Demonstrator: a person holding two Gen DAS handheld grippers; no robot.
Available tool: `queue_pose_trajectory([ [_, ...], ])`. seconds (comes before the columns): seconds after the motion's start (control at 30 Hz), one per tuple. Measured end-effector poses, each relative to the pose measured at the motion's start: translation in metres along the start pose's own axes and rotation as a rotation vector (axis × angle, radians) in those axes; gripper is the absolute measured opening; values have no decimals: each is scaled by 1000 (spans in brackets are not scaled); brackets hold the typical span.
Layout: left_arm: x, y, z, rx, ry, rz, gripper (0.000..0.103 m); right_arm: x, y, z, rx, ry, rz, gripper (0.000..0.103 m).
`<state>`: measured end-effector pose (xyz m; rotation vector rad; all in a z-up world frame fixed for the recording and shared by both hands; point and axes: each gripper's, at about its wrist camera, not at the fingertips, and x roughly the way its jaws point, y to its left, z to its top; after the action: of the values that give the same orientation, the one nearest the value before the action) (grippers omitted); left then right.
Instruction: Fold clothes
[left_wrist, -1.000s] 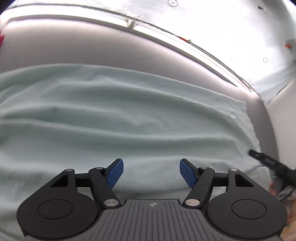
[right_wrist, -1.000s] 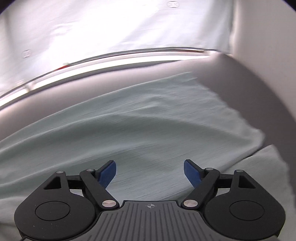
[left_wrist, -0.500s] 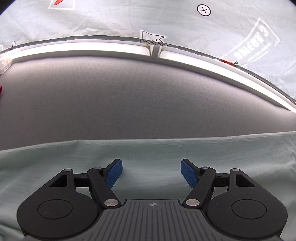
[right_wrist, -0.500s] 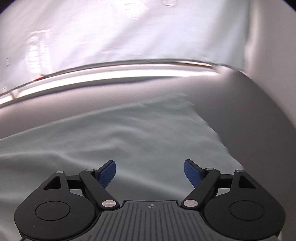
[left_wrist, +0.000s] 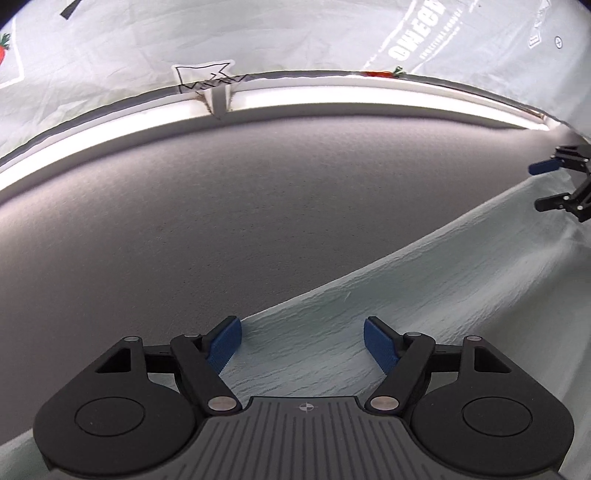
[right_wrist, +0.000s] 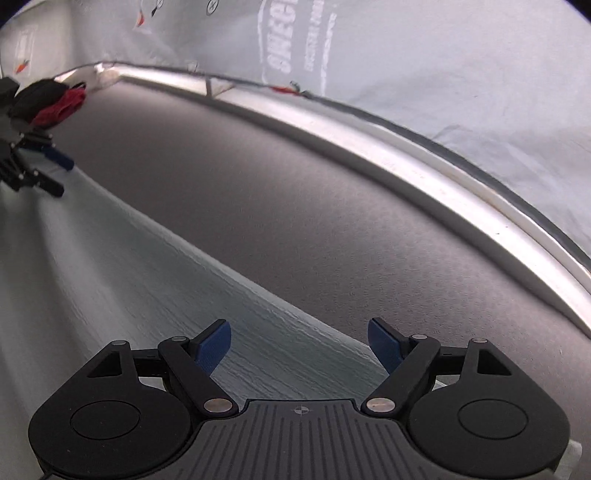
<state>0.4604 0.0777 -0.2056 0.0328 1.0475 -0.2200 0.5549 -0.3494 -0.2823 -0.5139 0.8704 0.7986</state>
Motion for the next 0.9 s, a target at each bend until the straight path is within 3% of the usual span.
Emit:
queue_pose_trajectory([
  [0.13, 6, -2, 6, -42, 6, -24, 77, 5, -2, 1, 61, 3, 47, 83],
  [0.23, 10, -7, 8, -88, -2, -11, 77, 3, 3, -3, 95, -19, 28, 72],
  [0.3, 13, -12, 8, -101, -12, 3, 76, -1, 9, -5, 97, -34, 22, 47],
  [0.33, 13, -15, 8, -103, -17, 13, 75, -4, 15, -5, 92, -36, 19, 9],
  [0.5, 17, -38, 6, -31, -23, 102, 68, -7, 54, -2, -22, -9, -124, 3],
  [0.6, 15, -42, 5, -44, -29, 126, 54, -6, 71, -5, -89, -6, -209, 2],
  [0.67, 14, -42, 6, -47, -14, 139, 51, -6, 74, -6, -109, -3, -231, 2],
  [0.77, 13, -38, 6, 39, -51, 114, 61, -7, 72, -6, -96, 3, -226, 2],
  [0.83, 13, -32, 7, 94, -69, 52, 63, -9, 67, -7, -80, 4, -210, 2],
  [0.9, 19, -23, 10, 141, -33, -52, 64, -11, 64, -8, -66, 6, -199, 2],
])
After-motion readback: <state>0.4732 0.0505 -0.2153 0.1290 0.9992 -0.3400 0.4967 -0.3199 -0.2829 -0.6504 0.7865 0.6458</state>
